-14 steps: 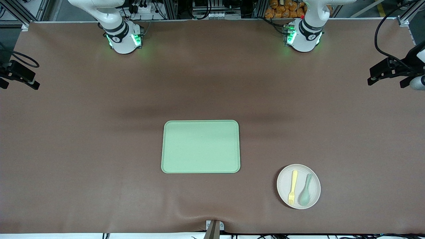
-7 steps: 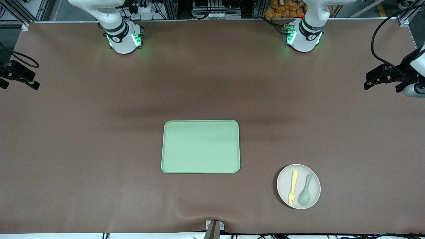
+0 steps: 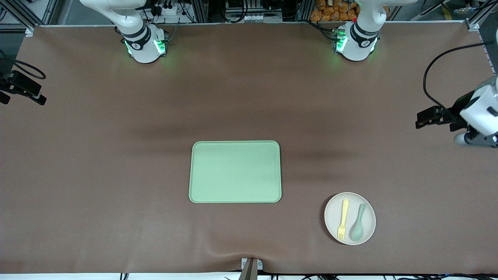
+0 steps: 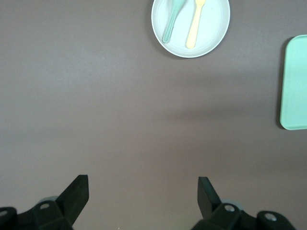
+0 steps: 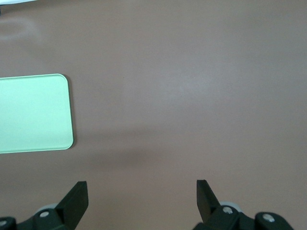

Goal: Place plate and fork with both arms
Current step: 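Reach the left gripper down toward the rim of the white plate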

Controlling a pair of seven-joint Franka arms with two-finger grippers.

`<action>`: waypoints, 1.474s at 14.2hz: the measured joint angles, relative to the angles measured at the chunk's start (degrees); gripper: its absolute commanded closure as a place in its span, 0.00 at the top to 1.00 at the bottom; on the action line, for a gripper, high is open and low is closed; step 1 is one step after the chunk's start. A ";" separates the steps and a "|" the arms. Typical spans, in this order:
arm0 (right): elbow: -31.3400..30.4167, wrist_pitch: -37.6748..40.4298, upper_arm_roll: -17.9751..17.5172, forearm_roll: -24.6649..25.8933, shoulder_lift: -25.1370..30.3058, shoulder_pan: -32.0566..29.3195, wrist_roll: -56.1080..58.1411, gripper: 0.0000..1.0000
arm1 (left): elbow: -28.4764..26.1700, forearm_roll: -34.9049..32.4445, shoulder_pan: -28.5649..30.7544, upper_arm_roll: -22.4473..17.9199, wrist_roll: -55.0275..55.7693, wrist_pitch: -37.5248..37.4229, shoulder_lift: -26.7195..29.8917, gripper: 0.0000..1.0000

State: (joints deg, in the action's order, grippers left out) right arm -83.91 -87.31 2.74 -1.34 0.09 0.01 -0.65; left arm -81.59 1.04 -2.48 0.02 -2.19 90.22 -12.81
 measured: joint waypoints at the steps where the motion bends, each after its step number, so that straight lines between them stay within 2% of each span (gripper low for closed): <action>1: 0.00 0.00 0.00 0.00 0.00 0.00 0.00 1.00 | -0.04 0.00 0.18 -0.07 0.00 1.58 -1.56 1.00; 7: -0.02 0.00 0.00 0.00 -0.01 -0.02 0.00 1.00 | -0.17 0.00 0.45 -0.18 0.04 12.42 -11.79 1.00; 15: -0.03 0.00 0.00 0.00 -0.01 -0.02 0.00 1.00 | -0.09 0.00 1.27 -0.22 0.70 24.10 -21.16 1.00; 21: -0.03 0.00 0.00 0.00 -0.01 -0.03 0.00 1.00 | 0.35 0.00 1.36 -0.22 1.37 26.33 -23.17 1.00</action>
State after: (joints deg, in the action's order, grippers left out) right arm -83.94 -87.31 2.73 -1.34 0.08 -0.02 -0.65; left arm -81.24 1.04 -1.11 -0.21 -0.82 116.55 -35.98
